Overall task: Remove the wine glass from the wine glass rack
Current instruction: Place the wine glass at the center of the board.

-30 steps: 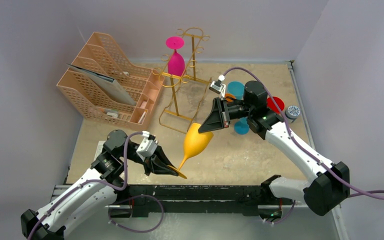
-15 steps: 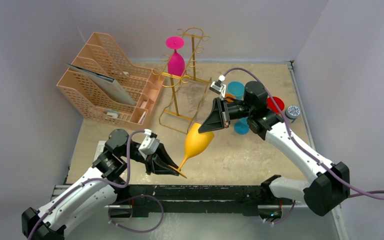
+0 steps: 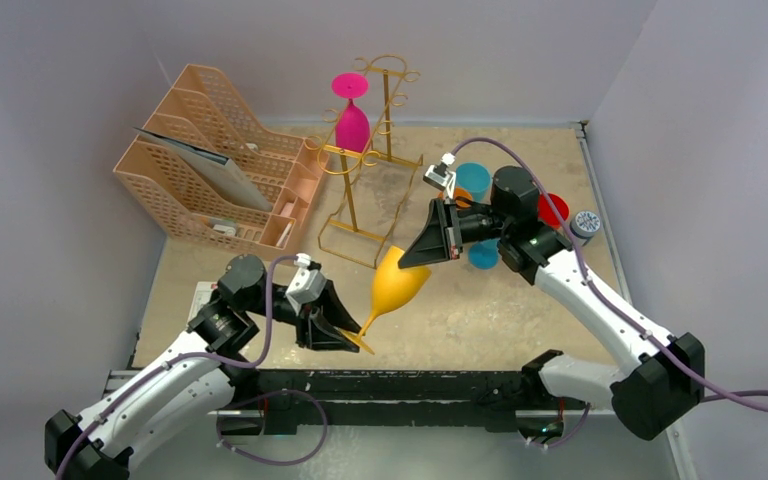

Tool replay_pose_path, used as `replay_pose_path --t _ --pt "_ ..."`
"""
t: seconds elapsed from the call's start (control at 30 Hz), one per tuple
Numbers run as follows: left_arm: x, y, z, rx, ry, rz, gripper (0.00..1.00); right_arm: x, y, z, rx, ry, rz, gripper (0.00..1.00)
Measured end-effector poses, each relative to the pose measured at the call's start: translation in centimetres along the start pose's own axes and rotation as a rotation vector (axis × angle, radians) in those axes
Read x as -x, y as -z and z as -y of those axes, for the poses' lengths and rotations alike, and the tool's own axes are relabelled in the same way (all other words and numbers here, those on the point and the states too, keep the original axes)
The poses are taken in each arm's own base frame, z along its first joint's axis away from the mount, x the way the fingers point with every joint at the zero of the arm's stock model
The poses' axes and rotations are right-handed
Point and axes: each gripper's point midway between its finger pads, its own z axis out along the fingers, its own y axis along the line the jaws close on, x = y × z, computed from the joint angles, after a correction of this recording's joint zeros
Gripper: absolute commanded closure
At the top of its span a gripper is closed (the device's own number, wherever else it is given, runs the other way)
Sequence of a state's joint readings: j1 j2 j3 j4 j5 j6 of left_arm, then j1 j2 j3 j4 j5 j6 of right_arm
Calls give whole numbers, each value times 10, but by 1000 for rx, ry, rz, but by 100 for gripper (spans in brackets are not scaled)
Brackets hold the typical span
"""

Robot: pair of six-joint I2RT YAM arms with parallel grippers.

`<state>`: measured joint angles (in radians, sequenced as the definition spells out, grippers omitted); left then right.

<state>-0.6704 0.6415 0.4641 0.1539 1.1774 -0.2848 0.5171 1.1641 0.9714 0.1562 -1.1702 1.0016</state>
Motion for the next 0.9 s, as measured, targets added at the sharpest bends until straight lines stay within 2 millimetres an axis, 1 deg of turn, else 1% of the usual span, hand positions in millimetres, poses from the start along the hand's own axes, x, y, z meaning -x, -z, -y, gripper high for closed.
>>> replay_pose_path --t 0.07,0.33,0.37,0.43,0.63,0.9 --pt "-2 0 -2 12 7 -4 56 0 0 0 -2 3 3 100" --pt "-4 2 -7 63 19 -18 44 0 0 6 -28 2 20 100" --pt "-4 3 -8 71 17 -19 32 -1 0 7 -33 0 21 100" --pt "-4 3 -10 85 12 -21 26 -2 1 6 -42 8 28 100" --pt "-7 6 -16 143 27 -33 20 -8 5 5 -62 35 37 100" --pt "-7 11 -26 231 25 -44 16 -13 10 10 -122 62 65 100"
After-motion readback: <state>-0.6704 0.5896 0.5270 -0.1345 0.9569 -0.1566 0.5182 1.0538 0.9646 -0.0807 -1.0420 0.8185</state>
